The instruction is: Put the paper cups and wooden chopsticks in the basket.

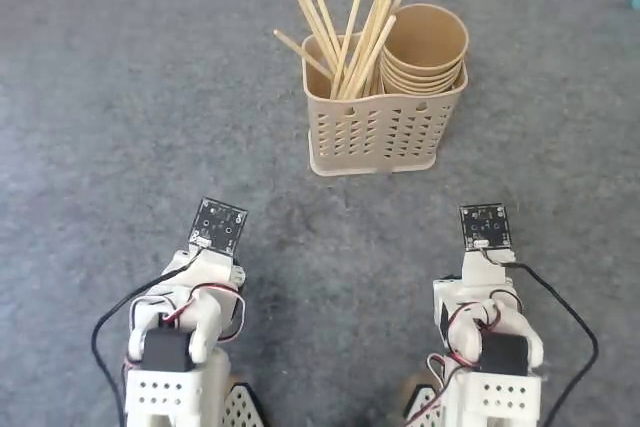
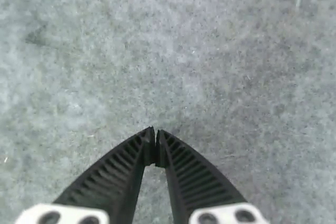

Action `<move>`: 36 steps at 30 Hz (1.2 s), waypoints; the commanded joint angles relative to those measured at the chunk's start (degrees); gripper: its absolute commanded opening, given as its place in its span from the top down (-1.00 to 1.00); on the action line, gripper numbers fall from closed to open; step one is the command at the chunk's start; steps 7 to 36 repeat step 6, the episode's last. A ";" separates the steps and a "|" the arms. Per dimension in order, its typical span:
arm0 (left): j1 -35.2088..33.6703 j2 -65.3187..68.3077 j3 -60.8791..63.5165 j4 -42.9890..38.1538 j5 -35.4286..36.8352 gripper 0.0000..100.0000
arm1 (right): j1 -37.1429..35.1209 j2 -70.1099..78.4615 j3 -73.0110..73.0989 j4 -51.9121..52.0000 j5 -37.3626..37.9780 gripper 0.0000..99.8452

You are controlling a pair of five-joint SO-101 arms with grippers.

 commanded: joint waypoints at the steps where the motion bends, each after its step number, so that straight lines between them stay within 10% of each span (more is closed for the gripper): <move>1: -0.35 -0.79 -0.75 0.35 -0.44 0.97 | 0.48 -1.10 0.88 0.31 -0.35 0.99; 36: -0.35 -0.79 -0.75 0.35 -0.44 0.97 | 0.48 -1.10 0.88 0.31 -0.35 0.99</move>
